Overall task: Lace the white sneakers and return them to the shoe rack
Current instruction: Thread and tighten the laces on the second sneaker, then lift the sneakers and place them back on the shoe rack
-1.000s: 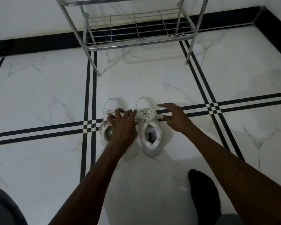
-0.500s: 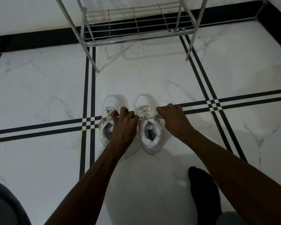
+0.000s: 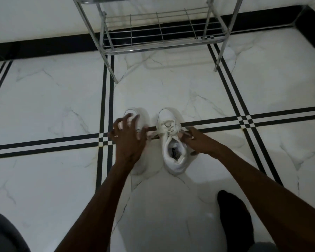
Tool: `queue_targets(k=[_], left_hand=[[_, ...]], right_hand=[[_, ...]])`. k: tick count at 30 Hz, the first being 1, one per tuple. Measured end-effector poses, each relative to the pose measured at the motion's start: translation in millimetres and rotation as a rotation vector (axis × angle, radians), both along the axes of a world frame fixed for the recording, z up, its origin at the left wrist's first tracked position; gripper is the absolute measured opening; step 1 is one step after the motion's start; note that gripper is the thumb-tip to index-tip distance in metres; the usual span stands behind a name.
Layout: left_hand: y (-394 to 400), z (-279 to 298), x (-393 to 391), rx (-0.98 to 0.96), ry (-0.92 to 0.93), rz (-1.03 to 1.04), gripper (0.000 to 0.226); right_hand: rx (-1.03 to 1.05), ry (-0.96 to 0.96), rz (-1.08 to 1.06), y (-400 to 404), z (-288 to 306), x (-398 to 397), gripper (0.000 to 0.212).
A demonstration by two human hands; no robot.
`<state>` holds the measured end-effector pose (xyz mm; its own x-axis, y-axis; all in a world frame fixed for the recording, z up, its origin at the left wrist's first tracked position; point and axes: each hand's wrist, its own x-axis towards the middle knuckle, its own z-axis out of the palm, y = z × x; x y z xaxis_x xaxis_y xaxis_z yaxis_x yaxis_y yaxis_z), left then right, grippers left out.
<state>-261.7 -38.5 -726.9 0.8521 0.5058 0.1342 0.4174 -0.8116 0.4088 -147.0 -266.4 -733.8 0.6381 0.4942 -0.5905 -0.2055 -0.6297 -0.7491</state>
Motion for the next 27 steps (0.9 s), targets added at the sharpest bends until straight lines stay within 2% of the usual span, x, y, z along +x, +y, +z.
queue_targets(k=[1, 3, 5, 7, 8, 10, 13, 16, 19, 23, 27], left_hand=[[10, 2, -6, -0.083, 0.004, 0.140, 0.055], [33, -6, -21, -0.282, 0.088, 0.332, 0.068], [45, -14, -35, -0.595, 0.086, 0.317, 0.073], [43, -15, -44, -0.887, 0.055, 0.235, 0.055], [41, -15, -47, -0.950, 0.042, 0.197, 0.044], [39, -22, -50, -0.990, 0.015, 0.166, 0.040], [33, -29, -53, -0.977, 0.019, 0.152, 0.061], [22, -28, -44, -0.876, -0.025, 0.197, 0.059], [13, -17, -31, -0.835, -0.035, 0.226, 0.057], [7, 31, -13, -0.790, -0.031, 0.207, 0.059], [0, 118, 20, -0.808, -0.066, 0.182, 0.060]], right_hand=[[0.031, 0.106, 0.010, -2, 5, -2, 0.085], [0.103, 0.143, 0.047, -3, 9, -5, 0.074], [0.089, 0.037, 0.036, 1, 5, -8, 0.074], [0.058, -0.058, -0.036, 12, -4, -10, 0.072], [0.058, -0.093, -0.064, 18, -8, -11, 0.070], [0.047, -0.185, -0.082, 27, -15, -12, 0.069], [-0.015, -0.328, -0.087, 38, -17, -14, 0.057], [-0.033, -0.404, -0.114, 46, -20, -15, 0.041], [-0.024, -0.419, -0.135, 46, -12, -10, 0.041], [0.034, -0.389, -0.183, 37, 41, 7, 0.050], [0.012, -0.402, -0.186, 29, 131, 34, 0.057]])
